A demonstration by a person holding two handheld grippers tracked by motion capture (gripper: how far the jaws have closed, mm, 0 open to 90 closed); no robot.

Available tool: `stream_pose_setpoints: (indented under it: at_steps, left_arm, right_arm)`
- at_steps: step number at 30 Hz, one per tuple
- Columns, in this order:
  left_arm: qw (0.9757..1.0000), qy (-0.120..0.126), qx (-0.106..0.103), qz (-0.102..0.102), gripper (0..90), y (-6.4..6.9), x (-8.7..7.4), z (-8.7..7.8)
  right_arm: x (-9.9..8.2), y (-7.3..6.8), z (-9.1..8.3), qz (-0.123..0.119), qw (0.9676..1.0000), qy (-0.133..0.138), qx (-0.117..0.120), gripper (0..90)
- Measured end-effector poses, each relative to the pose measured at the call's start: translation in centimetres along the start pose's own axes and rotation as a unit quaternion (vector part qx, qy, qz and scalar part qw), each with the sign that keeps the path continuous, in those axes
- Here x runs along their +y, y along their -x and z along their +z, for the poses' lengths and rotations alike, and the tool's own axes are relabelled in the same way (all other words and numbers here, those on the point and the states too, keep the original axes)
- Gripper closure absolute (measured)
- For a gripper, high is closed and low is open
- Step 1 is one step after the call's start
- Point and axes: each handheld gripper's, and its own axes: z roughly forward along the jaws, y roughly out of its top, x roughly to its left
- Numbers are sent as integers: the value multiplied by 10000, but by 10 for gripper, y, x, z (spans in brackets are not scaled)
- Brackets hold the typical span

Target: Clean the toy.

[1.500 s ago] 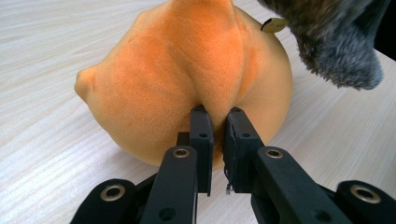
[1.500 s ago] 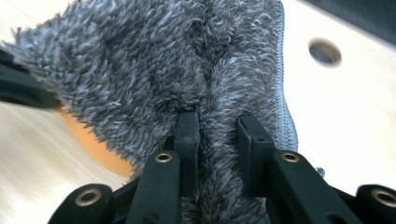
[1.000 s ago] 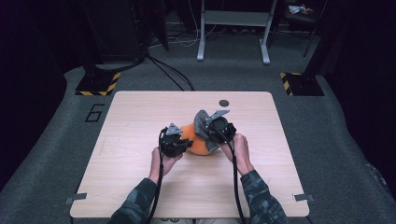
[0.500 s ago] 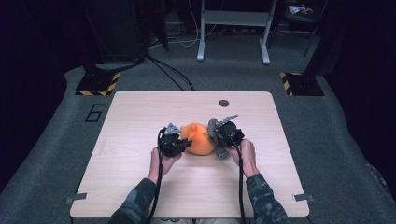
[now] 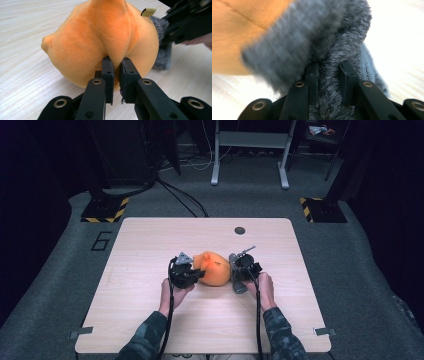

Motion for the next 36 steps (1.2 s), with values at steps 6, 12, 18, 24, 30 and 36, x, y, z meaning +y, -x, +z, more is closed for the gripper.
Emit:
stream_pose_setpoints:
  at_steps: [6, 12, 18, 24, 30, 36]
  left_arm:
    - [10000, -15, 14, -4, 825, -1, 0, -1]
    - [10000, -7, -1, -17, 808, -2, -1, 0]
    - [9998, -115, 94, 158, 603, -2, 0, -4]
    - [9987, -285, 241, 349, 462, -5, -2, 0]
    - [9949, -284, 452, 855, 545, 2, -3, 11]
    - [9940, -235, 571, 905, 786, 6, -2, 13]
  right_arm:
    - [10, -7, -48, -99, 9975, 702, 30, 720]
    - [21, -27, -39, -437, 9974, 561, 71, 722]
    - [23, -21, -33, -249, 9980, 579, 110, 723]
    - [26, -15, -29, -282, 9980, 570, 28, 722]
    - [27, -13, -26, -204, 9981, 590, -14, 722]
    - [24, -9, -27, -91, 9976, 682, 38, 721]
